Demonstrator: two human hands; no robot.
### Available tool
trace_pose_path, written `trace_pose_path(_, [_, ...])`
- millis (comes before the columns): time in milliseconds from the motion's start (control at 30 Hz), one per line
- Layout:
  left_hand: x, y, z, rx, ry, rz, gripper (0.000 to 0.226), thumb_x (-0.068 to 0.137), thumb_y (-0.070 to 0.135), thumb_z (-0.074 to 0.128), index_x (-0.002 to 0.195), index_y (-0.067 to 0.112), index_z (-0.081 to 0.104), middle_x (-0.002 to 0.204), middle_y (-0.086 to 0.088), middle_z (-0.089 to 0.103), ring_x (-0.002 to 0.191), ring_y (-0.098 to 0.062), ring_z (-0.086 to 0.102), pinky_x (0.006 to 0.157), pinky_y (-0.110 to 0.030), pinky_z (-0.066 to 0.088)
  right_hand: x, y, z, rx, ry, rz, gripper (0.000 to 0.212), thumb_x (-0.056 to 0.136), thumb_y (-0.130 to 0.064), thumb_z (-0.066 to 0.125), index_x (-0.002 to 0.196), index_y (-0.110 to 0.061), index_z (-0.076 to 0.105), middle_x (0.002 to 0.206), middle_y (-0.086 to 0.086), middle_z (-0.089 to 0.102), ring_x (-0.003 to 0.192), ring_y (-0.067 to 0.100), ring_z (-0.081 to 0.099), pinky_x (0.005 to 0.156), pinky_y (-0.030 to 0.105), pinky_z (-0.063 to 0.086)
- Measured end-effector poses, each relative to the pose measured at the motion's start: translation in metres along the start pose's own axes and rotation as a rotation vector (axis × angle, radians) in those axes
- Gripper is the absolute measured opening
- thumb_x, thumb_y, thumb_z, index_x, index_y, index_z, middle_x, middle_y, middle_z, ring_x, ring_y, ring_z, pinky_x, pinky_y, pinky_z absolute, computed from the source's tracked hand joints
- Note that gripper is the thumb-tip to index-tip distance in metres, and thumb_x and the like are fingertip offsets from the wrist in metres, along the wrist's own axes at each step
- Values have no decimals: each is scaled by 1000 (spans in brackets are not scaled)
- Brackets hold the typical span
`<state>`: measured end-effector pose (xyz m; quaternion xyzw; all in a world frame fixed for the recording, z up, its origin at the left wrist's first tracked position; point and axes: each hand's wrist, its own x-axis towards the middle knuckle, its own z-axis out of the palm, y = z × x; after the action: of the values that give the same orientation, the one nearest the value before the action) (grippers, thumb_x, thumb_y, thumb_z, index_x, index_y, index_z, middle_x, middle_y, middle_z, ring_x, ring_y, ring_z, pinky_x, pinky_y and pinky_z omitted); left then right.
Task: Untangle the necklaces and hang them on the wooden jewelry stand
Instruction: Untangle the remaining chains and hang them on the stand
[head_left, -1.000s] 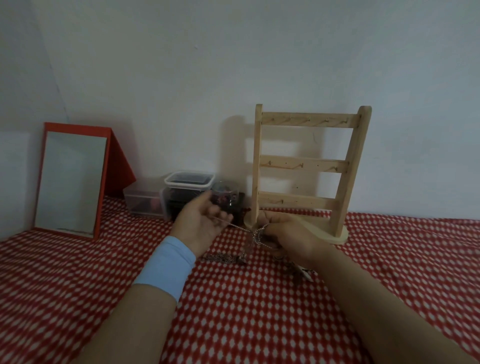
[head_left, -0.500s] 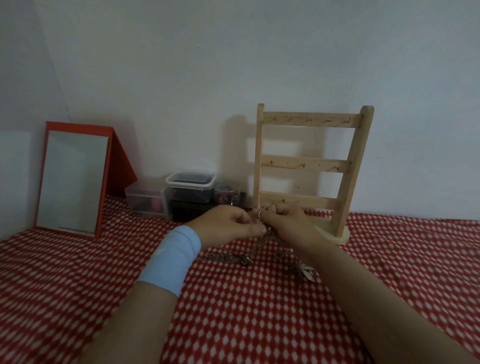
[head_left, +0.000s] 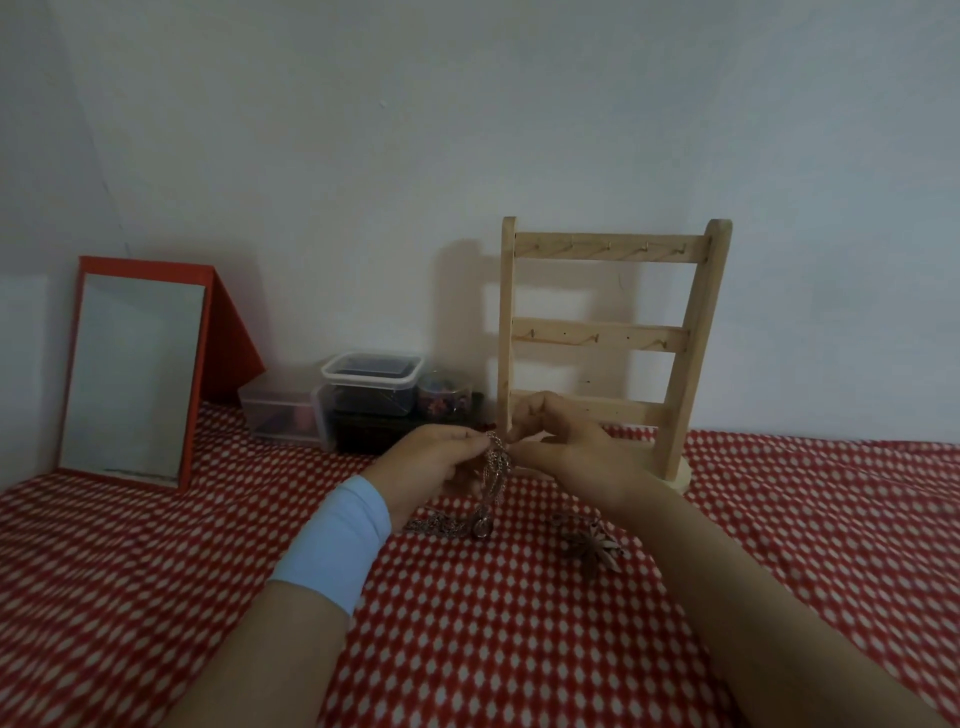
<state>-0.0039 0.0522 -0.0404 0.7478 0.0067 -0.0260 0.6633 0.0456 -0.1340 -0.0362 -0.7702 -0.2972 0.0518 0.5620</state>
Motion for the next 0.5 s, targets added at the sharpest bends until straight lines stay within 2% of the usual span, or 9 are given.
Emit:
trace_pose_path(67, [-1,0,-1,-60,-7,-15,27,99,21,53,84,13,75,81,-7,70,67,-15,63,72,-29,52,1,1,-2,-44,-28,-74,8,90,-11,72,97,-15,70,99,4,73,88,31,69,84,44,58])
trace_pose_path(133, [-1,-1,-2,-80,-12,-33,24,100,21,52,92,9,72,82,-8,69,69,-16,63,72,-29,53,1,3,-2,-113,-30,-85,8,92,-14,71,96,-19,74,99,-1,75,85,32,70,81,42,59])
trace_pose_path(200, [0,-2,-2,-54,1,-37,23,101,21,50,95,9,69,83,-7,68,72,-16,64,73,-28,54,3,3,0,-152,-19,-69,9,92,-18,72,97,-24,76,98,-6,76,86,23,72,81,35,60])
trace_pose_path(300, [0,-1,-2,-19,26,9,23,102,22,49,96,13,69,87,-4,70,83,-16,66,82,-31,54,3,1,2,-156,11,6,4,93,-24,73,93,-22,77,90,-7,77,77,2,70,76,23,55])
trace_pose_path(400, [0,1,-5,14,36,44,25,100,28,53,88,21,74,87,0,73,88,-17,67,87,-34,51,1,-1,1,-205,-42,82,18,96,-35,68,89,-23,81,86,-9,78,81,1,71,76,18,55])
trace_pose_path(500, [-1,4,-7,98,57,58,21,91,39,60,85,26,76,93,-2,74,96,-23,67,95,-41,49,-2,-3,3,-204,-13,32,22,98,-32,65,88,-20,80,78,-14,75,71,0,68,71,19,56])
